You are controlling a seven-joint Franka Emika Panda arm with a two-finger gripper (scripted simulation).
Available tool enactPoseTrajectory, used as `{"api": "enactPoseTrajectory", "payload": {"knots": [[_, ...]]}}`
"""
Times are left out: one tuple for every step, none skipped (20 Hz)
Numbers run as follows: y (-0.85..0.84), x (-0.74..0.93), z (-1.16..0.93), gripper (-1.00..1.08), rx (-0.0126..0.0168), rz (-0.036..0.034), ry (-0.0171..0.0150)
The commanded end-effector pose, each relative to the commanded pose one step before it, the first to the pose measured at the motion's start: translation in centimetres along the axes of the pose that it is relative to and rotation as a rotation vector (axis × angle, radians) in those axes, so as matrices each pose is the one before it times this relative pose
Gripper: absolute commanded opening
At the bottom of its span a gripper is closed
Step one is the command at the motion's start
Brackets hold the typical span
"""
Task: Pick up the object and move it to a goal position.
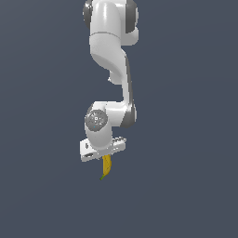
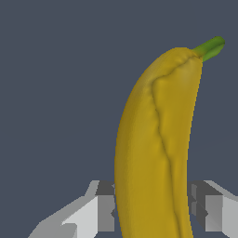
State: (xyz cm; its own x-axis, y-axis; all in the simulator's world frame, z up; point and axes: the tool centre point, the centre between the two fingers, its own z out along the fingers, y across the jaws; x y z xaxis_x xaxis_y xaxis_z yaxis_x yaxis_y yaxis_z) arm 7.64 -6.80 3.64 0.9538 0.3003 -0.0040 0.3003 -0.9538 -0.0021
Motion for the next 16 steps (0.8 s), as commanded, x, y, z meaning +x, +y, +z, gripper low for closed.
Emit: {"api": "enactPoseTrajectory", "payload": {"knots": [[-0.530, -0.252, -1.207, -1.00, -0.00130, -0.00034, 0.00304], [-0.269, -0.172, -0.505, -1.00, 0.00000, 0.00000, 0.00000], [-0.292, -0.187, -0.548, -1.00, 0.00000, 0.00000, 0.00000], [-0.316, -0.202, -0.592, -1.00, 0.00000, 0.00000, 0.00000], [-0.346, -0.215, -0.646, -1.00, -0.00048, -0.00006, -0.00007], [-0.364, -0.232, -0.684, -1.00, 0.00000, 0.00000, 0.00000], [-0.389, -0.248, -0.732, -1.00, 0.00000, 0.00000, 0.00000], [-0.414, -0.263, -0.779, -1.00, 0.00000, 0.00000, 0.00000], [-0.428, -0.272, -0.808, -1.00, 0.00000, 0.00000, 0.00000], [-0.433, -0.275, -0.819, -1.00, 0.00000, 0.00000, 0.00000], [-0.445, -0.276, -0.836, -1.00, -0.00048, -0.00004, -0.00006], [-0.441, -0.280, -0.837, -1.00, 0.00000, 0.00000, 0.00000], [-0.446, -0.282, -0.846, -1.00, 0.00000, 0.00000, 0.00000], [-0.450, -0.285, -0.855, -1.00, 0.00000, 0.00000, 0.00000], [-0.463, -0.285, -0.871, -1.00, -0.00048, -0.00004, -0.00007], [-0.458, -0.289, -0.875, -1.00, 0.00000, 0.00000, 0.00000]]}}
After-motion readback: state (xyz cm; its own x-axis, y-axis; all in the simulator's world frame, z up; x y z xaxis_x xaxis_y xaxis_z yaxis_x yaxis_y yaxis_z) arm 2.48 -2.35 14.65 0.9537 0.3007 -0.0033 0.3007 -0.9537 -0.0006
